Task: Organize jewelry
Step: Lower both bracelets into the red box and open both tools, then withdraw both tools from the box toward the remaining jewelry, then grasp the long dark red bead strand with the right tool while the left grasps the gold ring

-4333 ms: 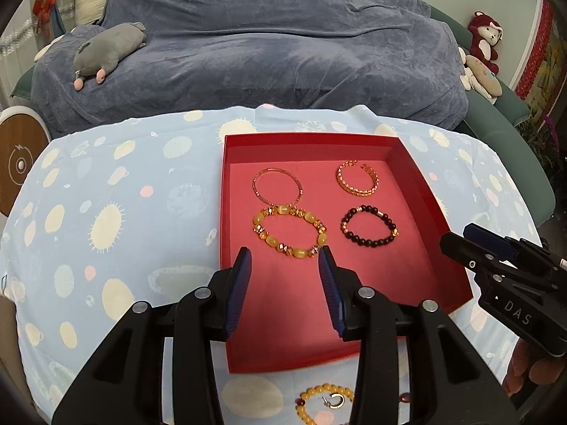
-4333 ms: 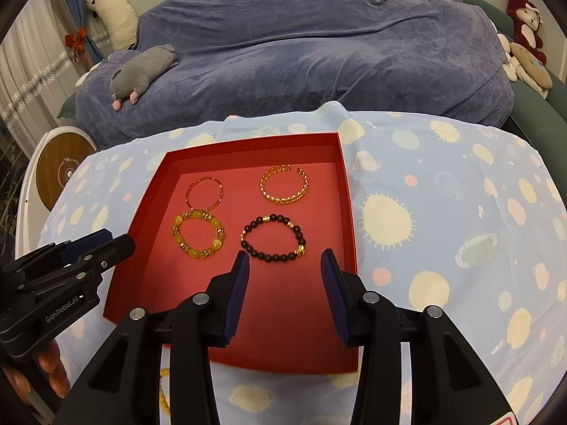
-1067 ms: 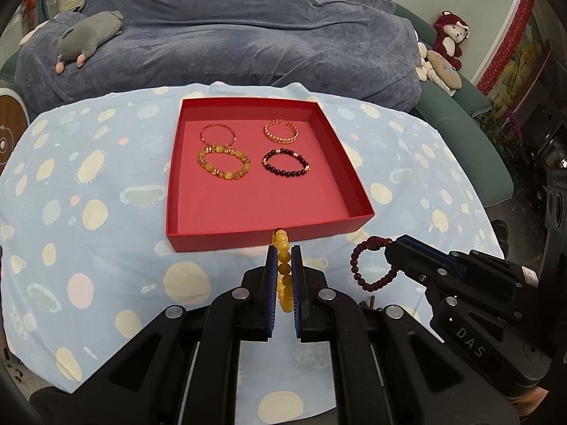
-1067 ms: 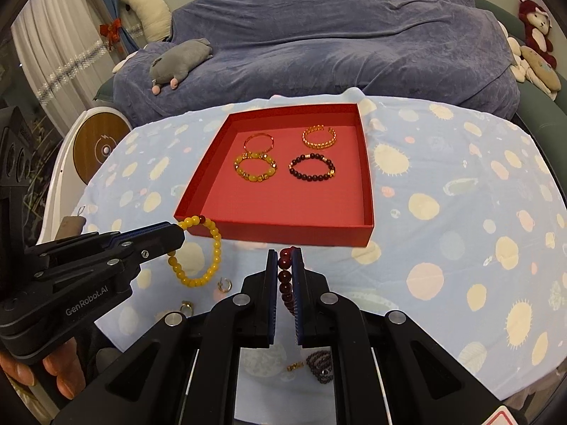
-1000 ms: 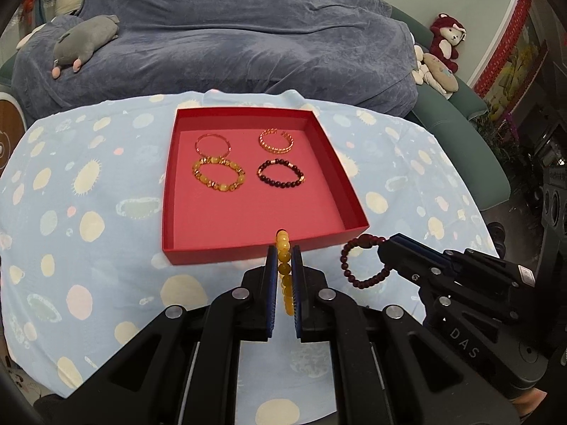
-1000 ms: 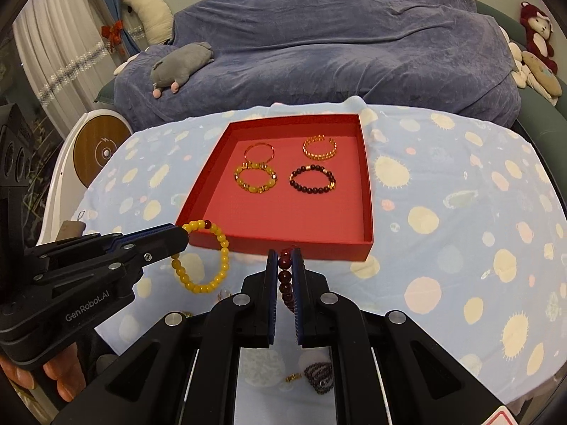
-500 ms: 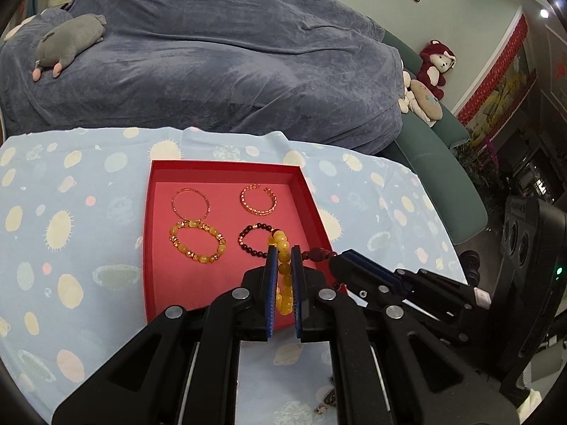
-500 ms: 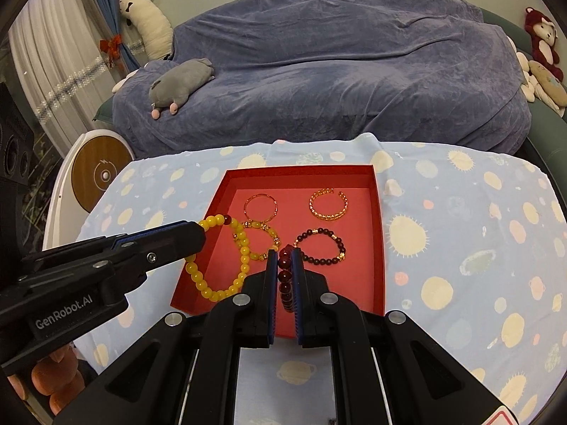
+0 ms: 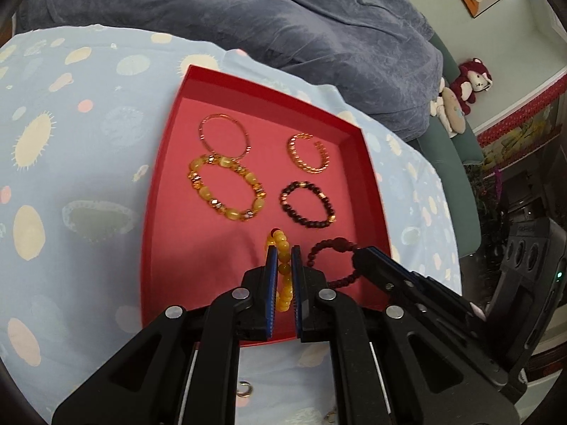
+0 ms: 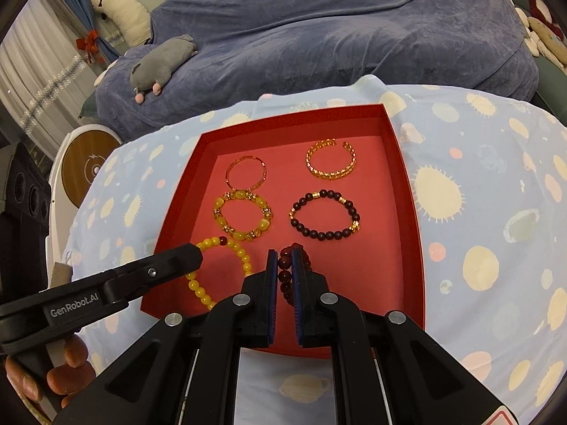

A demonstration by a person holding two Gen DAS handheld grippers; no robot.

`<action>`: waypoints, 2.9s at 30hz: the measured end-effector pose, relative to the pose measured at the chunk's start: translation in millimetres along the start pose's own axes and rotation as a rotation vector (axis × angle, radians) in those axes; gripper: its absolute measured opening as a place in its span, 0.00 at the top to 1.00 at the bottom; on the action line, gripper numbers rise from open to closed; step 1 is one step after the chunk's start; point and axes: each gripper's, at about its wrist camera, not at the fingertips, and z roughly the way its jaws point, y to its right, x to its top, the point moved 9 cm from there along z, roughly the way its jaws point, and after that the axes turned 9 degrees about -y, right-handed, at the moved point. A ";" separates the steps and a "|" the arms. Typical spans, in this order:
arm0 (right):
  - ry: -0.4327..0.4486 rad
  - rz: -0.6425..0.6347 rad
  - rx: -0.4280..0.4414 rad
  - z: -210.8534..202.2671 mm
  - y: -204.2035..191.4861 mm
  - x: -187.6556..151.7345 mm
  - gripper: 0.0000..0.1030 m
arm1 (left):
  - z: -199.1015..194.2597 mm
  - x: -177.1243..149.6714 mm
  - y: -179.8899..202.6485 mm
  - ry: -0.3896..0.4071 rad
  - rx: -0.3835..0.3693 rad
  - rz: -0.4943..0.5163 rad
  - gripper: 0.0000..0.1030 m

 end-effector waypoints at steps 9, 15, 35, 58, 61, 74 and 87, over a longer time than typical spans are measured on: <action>-0.032 -0.017 -0.091 23.2 16.8 -7.6 0.92 | 17.0 -2.3 -30.9 0.021 0.338 0.135 0.93; -0.048 -0.021 -0.131 32.7 26.5 -8.8 0.92 | 26.3 -0.8 -35.8 0.025 0.469 0.219 0.93; 0.039 -0.003 -0.147 11.6 26.5 -6.9 0.72 | 22.5 -1.8 -22.4 0.082 0.546 0.245 0.68; 0.062 0.015 -0.208 -61.3 43.3 -103.5 0.67 | -45.6 -88.6 -15.2 0.121 0.535 0.199 0.66; 0.047 0.025 -0.220 -63.3 50.1 -126.2 0.67 | -46.4 -108.2 -19.5 0.108 0.537 0.189 0.65; -0.017 0.047 -0.215 -45.0 58.6 -195.4 0.67 | -43.6 -174.7 -47.8 0.081 0.560 0.159 0.52; -0.014 0.048 -0.171 -23.6 52.3 -194.9 0.73 | -40.9 -188.6 -75.0 0.095 0.530 0.075 0.44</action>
